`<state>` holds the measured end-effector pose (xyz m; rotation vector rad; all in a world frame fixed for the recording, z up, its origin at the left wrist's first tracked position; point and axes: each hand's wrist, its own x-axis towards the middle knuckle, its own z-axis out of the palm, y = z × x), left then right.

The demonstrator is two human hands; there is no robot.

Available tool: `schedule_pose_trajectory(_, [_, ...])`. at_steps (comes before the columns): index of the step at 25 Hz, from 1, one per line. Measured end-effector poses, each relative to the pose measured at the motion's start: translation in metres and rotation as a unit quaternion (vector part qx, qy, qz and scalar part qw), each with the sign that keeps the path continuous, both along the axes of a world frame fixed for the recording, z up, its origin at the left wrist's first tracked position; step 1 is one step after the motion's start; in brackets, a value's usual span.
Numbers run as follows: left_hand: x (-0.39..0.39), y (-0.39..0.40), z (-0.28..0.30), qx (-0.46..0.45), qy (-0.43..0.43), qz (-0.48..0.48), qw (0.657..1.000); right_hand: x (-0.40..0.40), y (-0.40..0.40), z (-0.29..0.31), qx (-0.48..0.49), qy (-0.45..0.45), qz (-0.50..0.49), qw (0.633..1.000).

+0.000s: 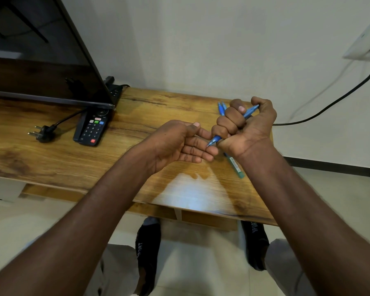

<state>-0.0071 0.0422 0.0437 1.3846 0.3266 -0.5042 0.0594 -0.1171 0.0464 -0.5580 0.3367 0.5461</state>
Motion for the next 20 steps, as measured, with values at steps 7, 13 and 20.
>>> schedule_pose_trajectory(7, [0.0000,0.0017,-0.0030,0.009,0.000,-0.008,1.000,-0.0006,-0.0013,-0.0003,-0.030,0.011,-0.010,0.999])
schedule_pose_trajectory(13, [0.0001,0.0012,-0.0048,-0.003,0.003,-0.005,1.000,0.0002,-0.0015,-0.0015,0.000,0.025,-0.045,0.999])
schedule_pose_trajectory(20, [0.0000,-0.0009,-0.0045,-0.010,0.008,0.000,1.000,-0.0007,-0.0008,-0.0029,0.011,0.004,-0.012,1.000])
